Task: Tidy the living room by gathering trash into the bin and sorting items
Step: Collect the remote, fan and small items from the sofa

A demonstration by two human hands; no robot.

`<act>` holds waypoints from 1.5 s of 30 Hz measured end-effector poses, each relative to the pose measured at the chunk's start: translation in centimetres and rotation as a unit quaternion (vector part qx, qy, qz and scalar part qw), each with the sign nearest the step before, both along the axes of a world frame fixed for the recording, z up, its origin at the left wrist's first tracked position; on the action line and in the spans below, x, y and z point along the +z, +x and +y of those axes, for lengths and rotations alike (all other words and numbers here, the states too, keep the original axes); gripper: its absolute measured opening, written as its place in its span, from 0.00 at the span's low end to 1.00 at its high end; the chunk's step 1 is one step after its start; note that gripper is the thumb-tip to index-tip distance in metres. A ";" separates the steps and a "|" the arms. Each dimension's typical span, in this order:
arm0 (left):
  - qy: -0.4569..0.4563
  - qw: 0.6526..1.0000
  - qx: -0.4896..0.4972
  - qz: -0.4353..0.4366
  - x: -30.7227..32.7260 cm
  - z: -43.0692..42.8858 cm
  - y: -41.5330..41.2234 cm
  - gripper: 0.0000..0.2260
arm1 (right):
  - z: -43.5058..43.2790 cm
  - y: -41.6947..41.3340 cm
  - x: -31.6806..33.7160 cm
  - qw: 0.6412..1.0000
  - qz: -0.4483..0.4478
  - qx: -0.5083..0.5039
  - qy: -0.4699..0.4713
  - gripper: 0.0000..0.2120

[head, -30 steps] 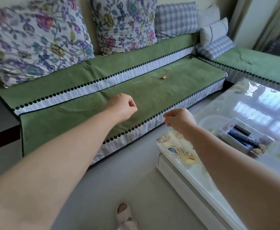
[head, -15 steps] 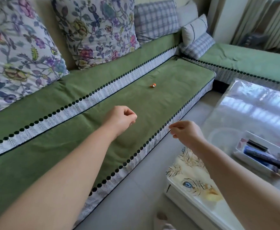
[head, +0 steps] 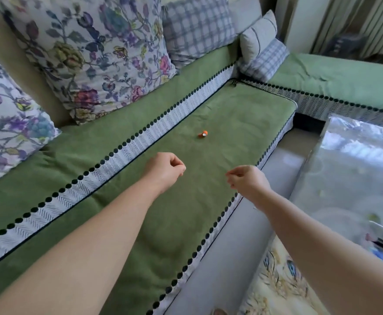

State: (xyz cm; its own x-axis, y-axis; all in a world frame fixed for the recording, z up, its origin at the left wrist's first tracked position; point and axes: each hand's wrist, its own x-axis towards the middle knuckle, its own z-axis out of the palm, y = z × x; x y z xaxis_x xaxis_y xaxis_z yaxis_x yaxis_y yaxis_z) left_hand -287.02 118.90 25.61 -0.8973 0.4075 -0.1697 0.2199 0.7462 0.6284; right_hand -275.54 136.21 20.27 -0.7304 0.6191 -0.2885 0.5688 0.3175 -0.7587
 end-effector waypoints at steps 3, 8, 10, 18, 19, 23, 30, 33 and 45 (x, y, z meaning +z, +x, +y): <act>-0.022 0.999 -0.024 0.000 0.0 2.5 -4.1 0.04 | 2.3 -3.8 -0.1 1.000 0.007 -0.022 -0.013 0.09; -0.039 0.997 -0.066 0.004 -0.3 6.5 -10.6 0.05 | 5.9 -9.1 -0.5 0.997 0.018 -0.064 -0.029 0.11; -0.051 0.995 -0.090 0.011 -0.3 8.2 -12.9 0.05 | 7.2 -10.9 -0.7 0.995 0.023 -0.084 -0.038 0.12; -0.063 0.986 -0.153 0.021 0.1 15.9 -20.3 0.05 | 13.0 -16.2 -0.2 0.991 0.018 -0.127 -0.039 0.11; -0.063 0.985 -0.158 0.024 0.1 17.0 -21.0 0.05 | 14.1 -16.8 -0.2 0.990 0.020 -0.132 -0.036 0.11; -0.072 0.984 -0.162 0.033 -0.5 22.5 -23.8 0.05 | 19.7 -19.2 -0.4 0.989 0.029 -0.142 -0.029 0.12; -0.107 0.992 -0.059 -0.025 -6.5 34.7 -29.2 0.08 | 35.3 -23.2 -4.0 0.993 -0.006 -0.114 -0.033 0.11; -0.113 0.989 -0.008 -0.091 -9.2 39.1 -29.8 0.10 | 41.5 -24.1 -5.1 0.995 -0.045 -0.083 -0.043 0.09; -0.180 0.971 0.089 -0.131 -11.7 45.5 -35.2 0.09 | 48.9 -37.0 -7.7 0.983 -0.123 0.115 -0.077 0.09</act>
State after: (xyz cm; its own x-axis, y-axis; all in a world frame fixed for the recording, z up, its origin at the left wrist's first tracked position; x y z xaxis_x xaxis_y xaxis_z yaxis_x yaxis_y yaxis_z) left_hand -322.18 164.42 13.88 -0.8545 0.1214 -0.5050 -0.0652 0.9395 0.3362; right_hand -312.56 185.10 12.55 -0.7422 0.3811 -0.5513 0.6678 0.3504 -0.6567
